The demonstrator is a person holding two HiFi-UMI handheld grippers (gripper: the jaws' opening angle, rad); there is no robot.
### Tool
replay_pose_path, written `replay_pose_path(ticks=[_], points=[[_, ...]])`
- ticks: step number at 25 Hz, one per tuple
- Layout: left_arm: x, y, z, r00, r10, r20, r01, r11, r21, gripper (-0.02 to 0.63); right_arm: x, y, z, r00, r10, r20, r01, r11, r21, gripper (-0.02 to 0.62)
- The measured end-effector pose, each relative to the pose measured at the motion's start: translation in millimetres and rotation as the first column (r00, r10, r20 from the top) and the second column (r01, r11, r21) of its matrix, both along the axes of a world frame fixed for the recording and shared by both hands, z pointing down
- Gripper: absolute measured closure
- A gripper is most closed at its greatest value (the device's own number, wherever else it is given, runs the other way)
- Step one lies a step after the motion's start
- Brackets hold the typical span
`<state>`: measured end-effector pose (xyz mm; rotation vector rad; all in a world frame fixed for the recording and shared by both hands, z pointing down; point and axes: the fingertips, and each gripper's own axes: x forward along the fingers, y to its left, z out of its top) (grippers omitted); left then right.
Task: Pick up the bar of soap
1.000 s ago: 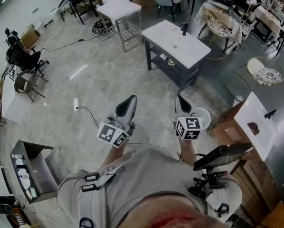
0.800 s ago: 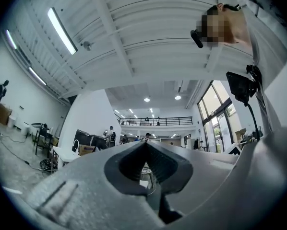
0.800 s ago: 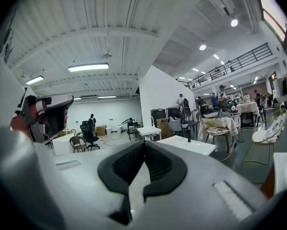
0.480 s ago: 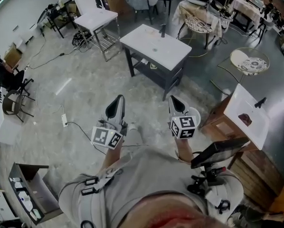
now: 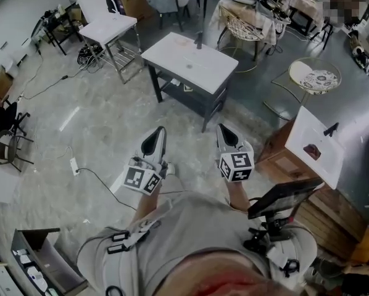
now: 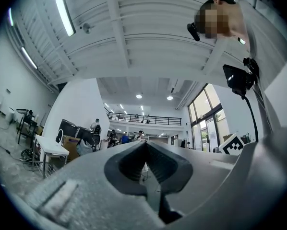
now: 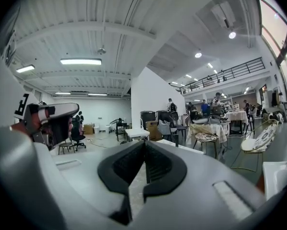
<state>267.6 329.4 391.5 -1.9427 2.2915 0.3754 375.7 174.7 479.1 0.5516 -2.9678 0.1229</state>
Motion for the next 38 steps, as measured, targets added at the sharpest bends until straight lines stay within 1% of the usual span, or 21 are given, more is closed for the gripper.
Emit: replay_pose_path(ticks=[4,9,18,23,31,38], points=[[-21.1,-19.3,6.7,0.999,0.035,-0.017,-0.035,0.999,0.008,0.614,-24.2,-8.1,2.5,1.0,-0.001,-0.013,0.0,1.0,-0.011,0.594],[-54.9,-44.3,8.9,0.995,0.091,-0.034,-0.09,0.996,0.015,0.614,-57.9,-22.0,-2.6,1.0,0.023,-0.014,-0.023,1.0,-0.007,0.594],[-132.7,-83.2,5.6,0.986,0.161,-0.051,-0.16,0.987,0.022,0.614,-129.7,-45.3,-11.5,0.998,0.054,-0.032,-0.054,0.999,-0.009,0.594],[-175.1,-98.8,8.0,0.978,0.19,-0.082,-0.189,0.982,0.022,0.614,-168.2,-56.9,-14.7,0.996,0.074,-0.053,-0.075,0.997,-0.011,0.594],[-236.1,-124.2,18.3,0.961,0.265,-0.083,-0.265,0.964,0.014,0.614,-230.9,-75.2,-11.0,0.992,0.103,-0.074,-0.103,0.995,0.001,0.594],[-274.5,-140.9,40.9,0.947,0.307,-0.096,-0.306,0.952,0.027,0.614,-263.3,-93.2,6.1,0.984,0.134,-0.114,-0.136,0.991,-0.008,0.594]])
